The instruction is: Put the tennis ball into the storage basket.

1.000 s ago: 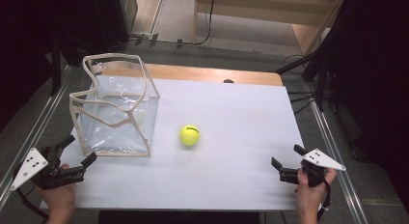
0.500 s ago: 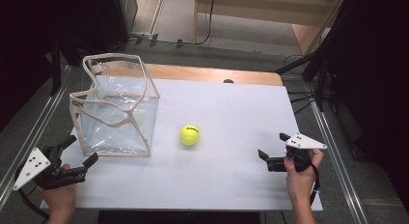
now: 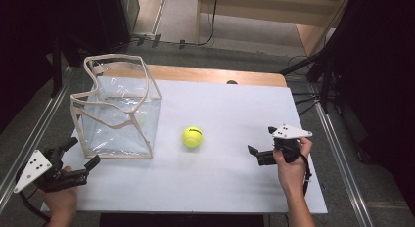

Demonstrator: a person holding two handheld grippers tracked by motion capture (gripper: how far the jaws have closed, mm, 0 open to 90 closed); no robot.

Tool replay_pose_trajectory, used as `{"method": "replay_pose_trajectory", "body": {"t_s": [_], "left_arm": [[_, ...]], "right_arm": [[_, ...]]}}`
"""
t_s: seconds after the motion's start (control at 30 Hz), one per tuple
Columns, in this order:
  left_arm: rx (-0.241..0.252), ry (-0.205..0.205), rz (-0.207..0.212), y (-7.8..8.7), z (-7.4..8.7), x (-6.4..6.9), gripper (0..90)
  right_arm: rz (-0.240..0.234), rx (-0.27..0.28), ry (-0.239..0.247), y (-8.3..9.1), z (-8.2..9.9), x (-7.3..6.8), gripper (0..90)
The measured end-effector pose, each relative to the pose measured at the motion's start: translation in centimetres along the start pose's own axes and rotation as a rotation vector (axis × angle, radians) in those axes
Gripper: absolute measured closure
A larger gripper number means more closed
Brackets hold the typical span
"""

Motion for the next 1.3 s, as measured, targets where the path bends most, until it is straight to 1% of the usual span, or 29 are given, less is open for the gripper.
{"method": "replay_pose_trajectory", "body": {"t_s": [0.13,0.23,0.4,0.43,0.53,0.6,0.63,0.73,0.83,0.97,1.03,1.23,1.3], "left_arm": [[-0.006,-0.011,-0.002,0.0,0.1,0.0,5.4],[-0.006,-0.010,0.001,-0.1,0.1,0.0,5.3],[-0.009,-0.008,-0.007,-0.1,0.1,0.0,5.3],[-0.010,-0.006,-0.007,-0.1,0.1,0.0,5.3],[-0.010,-0.009,-0.007,-0.1,0.1,0.0,5.3],[-0.016,-0.008,-0.005,-0.1,0.2,0.0,5.4],[-0.017,-0.007,-0.002,-0.2,0.2,0.0,5.4],[-0.028,-0.008,-0.008,-0.3,0.3,0.0,5.3],[-0.028,-0.008,-0.008,-0.3,0.3,0.0,5.4],[-0.027,-0.006,-0.008,-0.3,0.3,0.0,5.4],[-0.027,-0.005,-0.007,-0.3,0.3,0.0,5.3],[-0.028,-0.006,-0.003,-0.4,0.3,0.0,5.4],[-0.033,-0.012,-0.004,-0.4,0.3,0.1,5.4]], "right_arm": [[-0.017,-0.009,0.015,-0.8,-0.5,-0.5,0.0],[-0.022,-0.020,0.014,-1.3,-0.7,-0.8,0.0],[-0.040,-0.033,0.030,-2.0,-1.2,-1.3,0.0],[-0.050,-0.038,0.033,-2.3,-1.4,-1.5,0.0],[-0.053,-0.050,0.047,-2.7,-1.7,-1.8,0.0],[-0.059,-0.053,0.050,-2.8,-1.8,-1.9,0.0],[-0.064,-0.056,0.062,-3.0,-2.0,-2.1,0.0],[-0.070,-0.060,0.061,-3.2,-2.3,-2.3,0.0],[-0.077,-0.068,0.061,-3.6,-2.5,-2.6,0.0],[-0.092,-0.072,0.076,-4.2,-2.9,-3.0,0.0],[-0.093,-0.080,0.086,-4.4,-3.0,-3.1,0.0],[-0.112,-0.106,0.095,-5.2,-3.4,-3.8,0.0],[-0.114,-0.113,0.101,-5.4,-3.5,-3.9,0.0]]}}
Point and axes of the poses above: each handheld gripper's, and its own axes: y roughly backward along the jaws, z roughly out of its underside, x roughly to its right, the point moved 9 cm from there along -y, roughly forward along the jaws, and after that the axes turned 3 degrees about x, right-handed, at the moved point
